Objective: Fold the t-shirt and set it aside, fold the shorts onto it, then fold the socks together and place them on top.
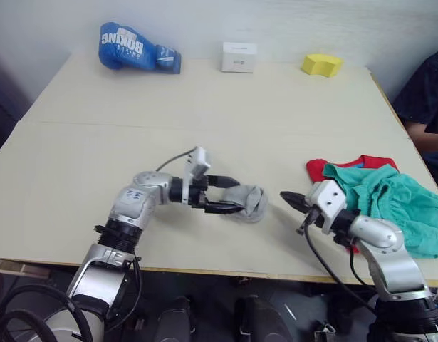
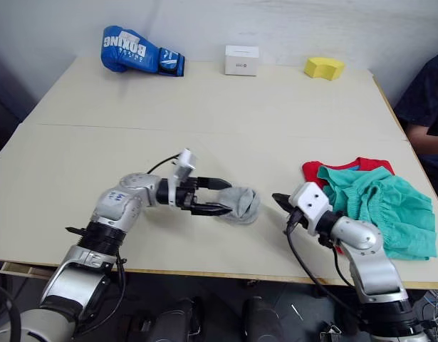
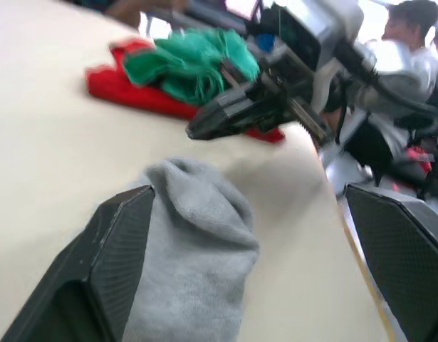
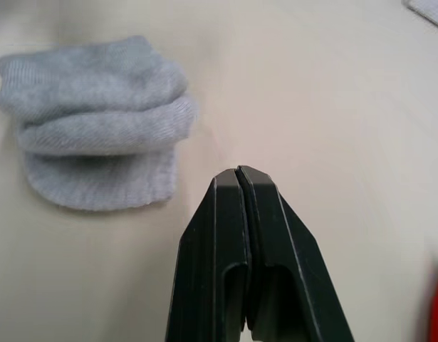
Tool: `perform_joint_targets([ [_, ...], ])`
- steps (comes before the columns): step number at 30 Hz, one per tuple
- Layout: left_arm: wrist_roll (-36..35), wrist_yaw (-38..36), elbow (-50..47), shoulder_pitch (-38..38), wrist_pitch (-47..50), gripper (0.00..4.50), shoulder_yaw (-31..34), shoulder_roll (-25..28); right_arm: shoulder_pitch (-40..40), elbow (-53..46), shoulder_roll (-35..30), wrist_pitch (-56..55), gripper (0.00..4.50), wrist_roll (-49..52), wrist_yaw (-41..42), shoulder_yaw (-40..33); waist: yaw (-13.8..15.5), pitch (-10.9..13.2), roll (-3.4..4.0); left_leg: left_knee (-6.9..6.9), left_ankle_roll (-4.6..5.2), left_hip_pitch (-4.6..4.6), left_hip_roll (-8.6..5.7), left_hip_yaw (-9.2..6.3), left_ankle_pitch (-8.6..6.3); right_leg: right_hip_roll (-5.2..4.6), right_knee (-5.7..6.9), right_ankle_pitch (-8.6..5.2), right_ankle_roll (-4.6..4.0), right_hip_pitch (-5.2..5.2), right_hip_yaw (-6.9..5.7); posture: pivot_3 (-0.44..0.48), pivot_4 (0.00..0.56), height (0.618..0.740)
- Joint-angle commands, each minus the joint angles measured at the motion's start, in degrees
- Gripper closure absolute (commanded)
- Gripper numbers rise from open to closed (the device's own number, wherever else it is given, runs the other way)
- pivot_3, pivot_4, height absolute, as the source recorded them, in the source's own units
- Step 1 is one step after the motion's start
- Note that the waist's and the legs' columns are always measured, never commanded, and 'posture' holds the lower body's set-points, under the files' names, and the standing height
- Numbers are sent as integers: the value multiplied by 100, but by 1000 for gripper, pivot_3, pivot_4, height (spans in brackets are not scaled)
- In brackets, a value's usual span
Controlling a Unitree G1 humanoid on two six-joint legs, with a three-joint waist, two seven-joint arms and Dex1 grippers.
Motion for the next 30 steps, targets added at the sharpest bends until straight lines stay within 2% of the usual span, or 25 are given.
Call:
perform_joint_targets([
  [1,202,171,1,-60,-557,1274,99,-93,-421,-441,140,231,4500,441,-15,-58,12,0,0,0,3,0,0,0,-1,0,0,1,1,0,0,0,150,740],
  [5,1208,458,332,47,-1779,2587,-429,-162,-884,-93,715,205,4500,69,-281,632,21,0,0,-2,1,-1,-1,-3,0,1,-6,0,1,1,-7,0,150,740],
  [8,1452,955,577,142,-2011,3579,-430,-432,-1023,405,1368,-97,4500,-238,-557,1107,17,0,0,-2,0,-5,-3,-1,0,0,-12,1,1,1,-6,0,150,740],
  [11,1677,1179,610,295,-1999,4467,-557,-569,-913,882,1520,-463,4500,-661,-521,1522,14,0,0,-1,5,-21,-7,-1,0,-2,-12,2,3,-12,-8,0,150,740],
  [15,1972,1122,363,661,-1827,4467,-910,-466,-717,1524,1690,-814,4500,-826,-803,1449,15,0,0,-1,9,-20,-9,-1,-2,-5,-18,2,4,-7,-12,0,150,740],
  [23,2268,1530,544,889,-1659,4467,-952,-430,-579,2333,1450,-1625,4500,-718,-801,956,18,-10,5,0,13,19,-9,-25,-35,-11,-26,7,6,47,-30,0,150,740],
  [28,2255,1558,558,906,-1803,4467,-966,-459,-563,2252,1522,-1565,4500,-216,-875,414,28,-13,7,0,14,19,-13,-41,-35,-18,-38,8,6,61,-47,0,150,740],
  [30,2239,1480,527,924,-1871,4500,-995,-449,-435,1661,1515,-932,4147,503,-649,152,28,-14,9,0,16,17,-13,-42,-34,-18,-38,8,6,59,-49,0,150,740],
])
